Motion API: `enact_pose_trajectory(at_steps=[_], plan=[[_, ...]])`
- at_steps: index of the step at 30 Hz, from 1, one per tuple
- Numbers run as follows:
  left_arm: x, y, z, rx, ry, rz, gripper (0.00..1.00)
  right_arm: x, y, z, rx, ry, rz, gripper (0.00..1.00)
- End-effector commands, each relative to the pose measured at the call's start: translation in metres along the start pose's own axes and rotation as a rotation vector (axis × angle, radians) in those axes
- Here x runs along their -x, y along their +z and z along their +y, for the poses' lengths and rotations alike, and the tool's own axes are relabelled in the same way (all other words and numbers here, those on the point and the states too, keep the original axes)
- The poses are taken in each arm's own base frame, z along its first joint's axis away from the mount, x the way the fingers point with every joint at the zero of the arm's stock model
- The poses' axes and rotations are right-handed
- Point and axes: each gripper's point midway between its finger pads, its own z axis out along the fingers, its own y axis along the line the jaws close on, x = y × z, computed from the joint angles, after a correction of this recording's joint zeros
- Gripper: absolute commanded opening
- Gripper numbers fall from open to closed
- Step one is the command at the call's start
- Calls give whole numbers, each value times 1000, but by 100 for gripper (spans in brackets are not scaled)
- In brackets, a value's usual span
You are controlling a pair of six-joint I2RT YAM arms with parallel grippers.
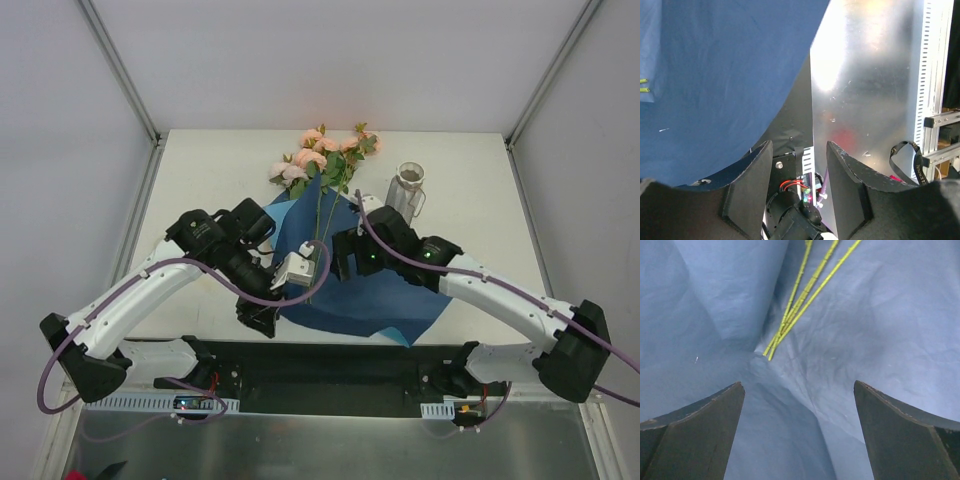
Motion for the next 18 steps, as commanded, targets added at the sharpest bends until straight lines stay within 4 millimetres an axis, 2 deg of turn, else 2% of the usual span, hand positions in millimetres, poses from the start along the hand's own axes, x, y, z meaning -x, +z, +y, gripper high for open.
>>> enact_pose_trajectory(at_steps=[1,3,4,5,6,7,9,11,14,15,16,18], plan=[[-6,-15,-27,-45,54,15,46,5,9,45,69,-70,-30,94],[-6,-22,-24,5,70,28,44,-8,12,56,65,-127,-23,93],[0,-29,-25,35,95,15,42,-25,10,72,89,-180,-3,93],[1,-34,-24,61,108,18,40,-34,11,76,88,-197,8,93],[5,-39,-23,93,123,12,40,-49,14,72,65,-213,28,93],[11,-50,-20,161,149,4,39,-63,12,81,83,-240,43,93],[20,-61,-14,232,171,-10,38,-84,14,76,58,-265,60,93],[31,-78,0,360,158,-40,39,-98,13,78,51,-292,80,93],[55,-101,25,532,145,-149,42,-88,14,74,10,-307,49,95],[61,-114,38,608,108,-206,43,-80,14,72,-7,-313,32,96],[79,-129,55,691,72,-306,44,-62,15,72,-17,-308,7,96],[83,-166,87,873,-42,-391,52,-43,16,68,-33,-300,-19,96]])
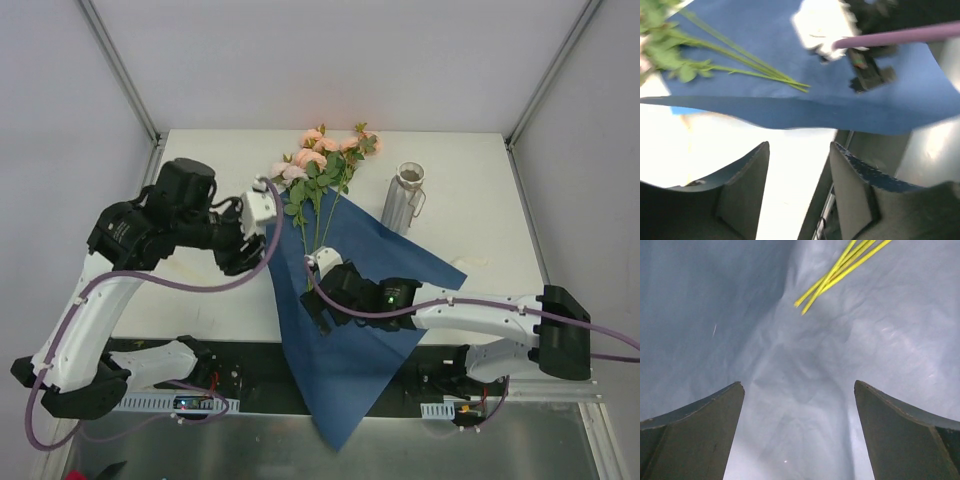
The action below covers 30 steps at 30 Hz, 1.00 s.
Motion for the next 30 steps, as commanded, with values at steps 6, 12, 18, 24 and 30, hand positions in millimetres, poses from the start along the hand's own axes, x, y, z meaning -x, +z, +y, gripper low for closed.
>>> enact_pose_trajectory(at_steps=[6,12,18,24,30], plan=[[46,-48,135,594,-297,-226,69,112,-1,-68,-182,94,-166,93],[52,-69,153,707,-339,-265,98,140,53,-100,-227,154,-90,84],[15,-38,157,632,-460,-202,99,157,103,-126,-226,240,-53,63],[-39,16,164,521,-536,-35,99,167,137,-152,-268,267,-42,52],[-76,44,166,461,-584,52,99,158,145,-188,-344,352,-20,49]])
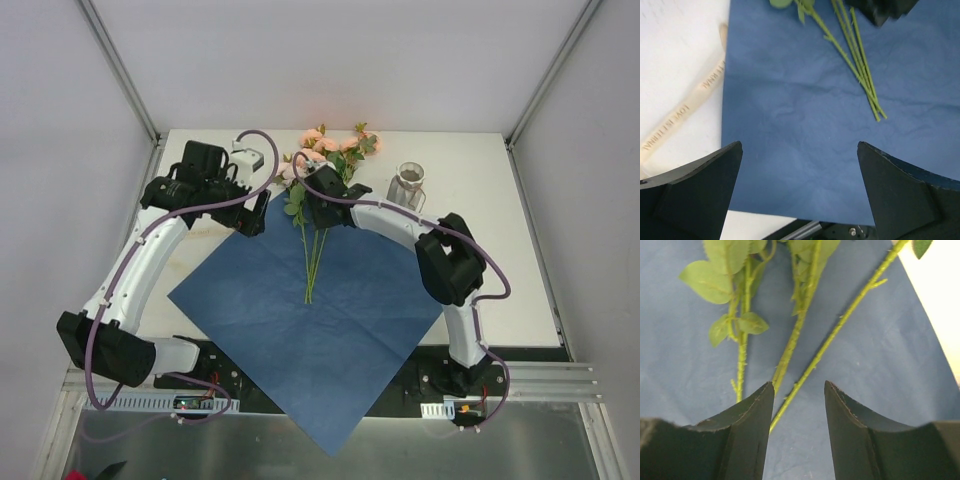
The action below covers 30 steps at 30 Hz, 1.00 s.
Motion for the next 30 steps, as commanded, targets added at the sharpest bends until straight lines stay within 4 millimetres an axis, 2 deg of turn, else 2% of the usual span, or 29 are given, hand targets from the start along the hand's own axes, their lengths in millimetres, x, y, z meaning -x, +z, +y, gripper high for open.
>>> enact_pose_trajectory(at_steps=[1,5,6,8,9,11,12,15,19,24,30], plan=[[-8,11,3,-26,9,2,99,21,1,-17,-41,64,-33,49],[-19,23,9,-15,14,28,99,17,18,-35,-94,97,2,50],[-23,25,10,-9,10,37,99,25,19,-35,-97,105,-9,50],[-28,28,11,-9,14,43,99,18,31,-39,-125,103,25,50],[-31,29,12,-9,16,47,99,30,30,-37,-123,105,6,50],[-35,30,11,-10,20,53,99,24,40,-41,-153,97,36,50],[-36,30,12,-9,23,53,99,31,40,-40,-153,102,25,50],[-40,28,12,-8,36,53,99,24,47,-43,-175,104,61,50],[-43,26,14,6,48,53,99,26,51,-51,-209,121,75,48],[-48,25,16,14,52,57,99,16,55,-58,-231,124,101,47],[-47,24,17,19,52,50,98,8,66,-56,-226,146,126,46]])
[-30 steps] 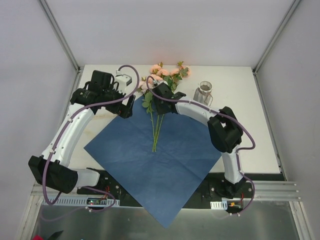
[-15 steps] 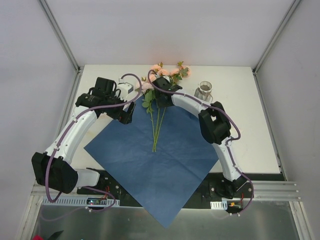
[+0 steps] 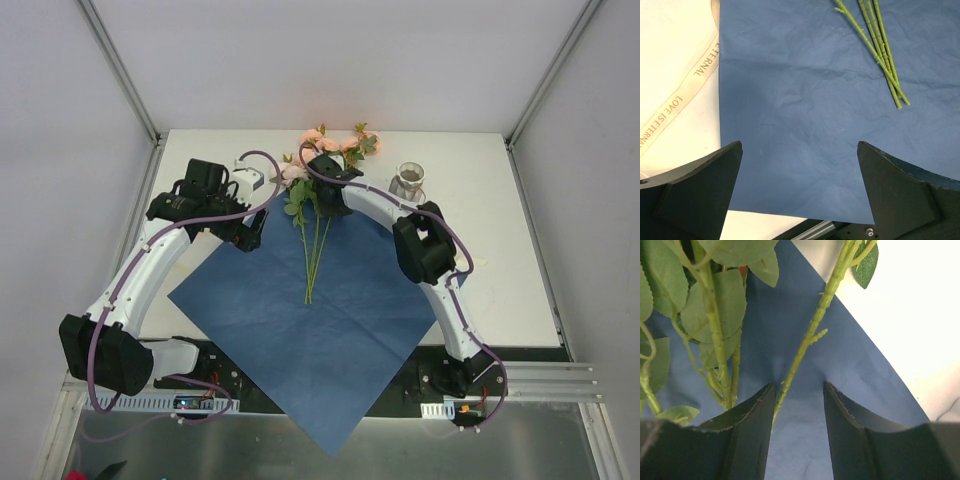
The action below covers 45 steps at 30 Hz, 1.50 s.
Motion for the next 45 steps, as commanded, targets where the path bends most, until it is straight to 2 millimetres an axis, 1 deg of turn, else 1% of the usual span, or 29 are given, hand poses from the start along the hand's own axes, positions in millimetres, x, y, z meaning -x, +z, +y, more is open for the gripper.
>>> enact_pose_trajectory(at_steps=[1,6,10,11,15,16,18,19,20,21,22,24,25,27,28,29,30,31,32,33,34,35,36,38,39,41,42,44,45], plan=[[4,-8,5,23,17,-38,98,1,3,1,-13,37,11,46],[13,-14,6,25,-1,-81,97,4,6,4,-13,60,5,43],[13,-13,4,16,-5,-80,97,8,5,3,-20,62,-9,38],[13,-13,5,19,-7,-79,96,7,6,1,-28,58,-6,34],[13,-17,4,23,0,-92,97,3,6,-7,-67,34,5,25],[14,-19,4,24,3,-98,97,1,7,-10,-82,26,7,19],[14,-20,3,25,6,-102,96,-1,5,-14,-102,18,8,13],[14,-22,3,26,6,-105,96,2,1,-16,-111,16,-4,6],[14,-22,3,27,5,-107,96,-1,1,-18,-115,14,-6,3],[14,-22,3,26,9,-107,96,1,0,-19,-116,15,-14,1],[14,-22,3,27,9,-106,96,6,-8,-20,-110,25,-34,1],[13,-22,4,30,9,-103,96,9,-12,-19,-98,34,-57,2],[13,-22,4,30,8,-103,96,18,-23,-20,-87,45,-88,1],[12,-22,3,29,5,-98,96,25,-32,-18,-68,51,-126,1],[12,-22,3,30,5,-103,96,37,-48,-19,-57,61,-170,1],[12,-23,3,29,3,-103,96,48,-56,-18,-41,71,-212,1],[13,-24,3,33,5,-107,96,53,-71,-21,-31,79,-244,1],[13,-24,3,33,3,-106,96,59,-80,-23,-21,84,-270,1],[12,-24,4,36,3,-105,96,69,-89,-23,-4,98,-315,1],[12,-24,3,36,3,-103,95,76,-106,-27,12,99,-352,1],[12,-24,3,36,4,-104,95,79,-114,-28,23,100,-377,1],[11,-24,4,38,4,-104,96,91,-125,-27,47,111,-429,1],[12,-25,4,39,2,-105,95,98,-143,-30,65,106,-469,1],[11,-25,3,39,-2,-105,95,112,-166,-30,99,115,-540,1],[12,-25,4,40,0,-107,95,120,-183,-35,114,112,-579,1],[12,-25,4,40,-5,-107,95,134,-205,-36,146,121,-646,1],[12,-26,3,40,-4,-110,95,141,-223,-38,177,132,-680,1],[13,-26,4,41,-4,-109,95,152,-243,-42,195,118,-734,1],[13,-26,4,44,-5,-111,95,158,-262,-46,212,125,-775,1]])
